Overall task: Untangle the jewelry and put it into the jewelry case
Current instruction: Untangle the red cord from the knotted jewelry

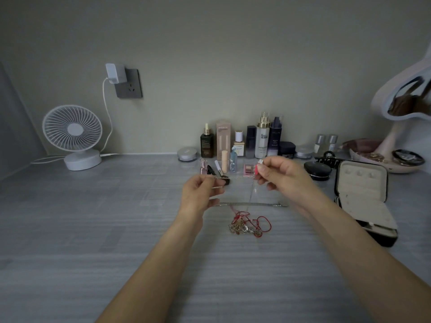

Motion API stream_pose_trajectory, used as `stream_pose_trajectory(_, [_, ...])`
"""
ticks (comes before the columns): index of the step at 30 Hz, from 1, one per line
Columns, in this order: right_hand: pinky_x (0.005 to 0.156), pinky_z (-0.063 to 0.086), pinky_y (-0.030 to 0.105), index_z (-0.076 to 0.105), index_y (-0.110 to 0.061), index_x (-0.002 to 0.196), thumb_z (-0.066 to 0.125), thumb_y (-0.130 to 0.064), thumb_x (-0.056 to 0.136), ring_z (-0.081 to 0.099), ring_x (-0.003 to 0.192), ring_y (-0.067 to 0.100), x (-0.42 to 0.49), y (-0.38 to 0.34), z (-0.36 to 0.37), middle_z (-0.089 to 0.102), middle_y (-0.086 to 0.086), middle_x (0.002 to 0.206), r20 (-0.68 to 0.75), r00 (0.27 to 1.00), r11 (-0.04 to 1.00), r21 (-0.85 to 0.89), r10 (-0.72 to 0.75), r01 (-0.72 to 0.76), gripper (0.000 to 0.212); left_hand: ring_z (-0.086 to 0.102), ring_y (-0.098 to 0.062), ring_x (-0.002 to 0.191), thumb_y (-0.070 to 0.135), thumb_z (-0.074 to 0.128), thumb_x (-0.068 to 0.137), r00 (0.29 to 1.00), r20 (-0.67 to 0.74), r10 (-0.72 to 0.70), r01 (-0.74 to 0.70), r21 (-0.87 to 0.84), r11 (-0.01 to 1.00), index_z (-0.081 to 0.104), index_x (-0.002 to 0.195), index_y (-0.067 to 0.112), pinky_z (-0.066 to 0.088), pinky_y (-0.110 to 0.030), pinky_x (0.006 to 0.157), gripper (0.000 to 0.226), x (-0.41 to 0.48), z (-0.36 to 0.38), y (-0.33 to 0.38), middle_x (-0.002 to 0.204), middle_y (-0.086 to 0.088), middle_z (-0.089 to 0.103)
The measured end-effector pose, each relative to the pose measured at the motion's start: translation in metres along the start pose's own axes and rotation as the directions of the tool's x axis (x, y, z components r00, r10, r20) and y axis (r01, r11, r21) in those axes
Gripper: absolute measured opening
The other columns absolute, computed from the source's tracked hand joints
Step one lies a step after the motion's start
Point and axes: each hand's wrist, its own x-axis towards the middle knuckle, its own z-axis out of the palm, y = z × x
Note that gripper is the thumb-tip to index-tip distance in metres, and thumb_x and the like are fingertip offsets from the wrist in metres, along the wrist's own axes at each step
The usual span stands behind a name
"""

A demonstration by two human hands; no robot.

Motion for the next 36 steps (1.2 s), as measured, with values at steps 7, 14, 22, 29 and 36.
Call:
stream_pose_trajectory(7, [0.065,0.047,0.022,0.059,-0.018,0.078,0.05,-0.011,0.093,0.064,0.067,0.007,0.002,-0.017,-0.007,0.067,-0.003,0.071,-0.012,0.999,0.996,0.077,-0.043,0.044,0.018,0.061,-0.011,0.068,0.014,0.046,0.096,0.993,-0.096,-0.063,0.059,-0.047,0.997,0.055,0.092,0.013,0.046,-0.026,0.061,0.011,0.01,-0.008,-0.008,0.082,0.0,0.068])
stream_pose_trajectory(14, [0.064,0.053,0.026,0.047,-0.018,0.081,0.04,-0.017,0.098,0.069,0.065,0.018,0.004,-0.037,-0.012,0.073,0.004,0.072,-0.018,0.998,0.973,0.224,-0.058,0.06,0.018,0.06,-0.011,0.067,0.015,0.045,0.097,0.988,-0.132,-0.082,0.074,-0.059,0.995,0.055,0.102,0.008,0.045,-0.024,0.057,0.013,0.016,-0.013,-0.015,0.083,-0.001,0.068])
stream_pose_trajectory(22, [0.057,0.052,0.025,0.05,-0.016,0.081,0.045,-0.018,0.096,0.067,0.061,0.014,0.008,-0.051,-0.01,0.073,0.003,0.076,0.016,0.998,0.98,0.19,-0.062,0.057,0.015,0.06,-0.011,0.067,0.012,0.048,0.094,0.996,0.001,-0.087,0.086,0.157,0.984,0.055,0.084,0.015,0.045,-0.024,0.059,0.012,0.015,-0.007,-0.021,0.081,0.001,0.068])
stream_pose_trajectory(29, [0.06,0.055,0.022,0.062,-0.011,0.083,0.053,-0.007,0.09,0.068,0.065,0.012,0.004,-0.034,-0.005,0.074,0.002,0.077,0.042,0.999,0.989,0.147,-0.006,0.0,0.013,0.059,-0.008,0.069,0.014,0.053,0.093,0.988,0.133,-0.077,0.015,0.411,0.912,0.059,0.109,0.008,0.046,-0.019,0.056,0.018,0.009,0.0,-0.028,0.089,0.001,0.066])
stream_pose_trajectory(36, [0.065,0.055,0.023,0.064,-0.008,0.086,0.054,-0.007,0.09,0.068,0.069,0.014,0.003,-0.015,0.0,0.073,0.009,0.083,0.01,0.998,0.978,0.196,0.064,-0.065,0.01,0.05,-0.001,0.062,0.01,0.058,0.089,0.905,0.192,0.38,-0.42,0.257,0.87,0.061,0.084,0.027,0.041,-0.013,0.057,0.018,-0.002,0.012,-0.023,0.076,0.01,0.058])
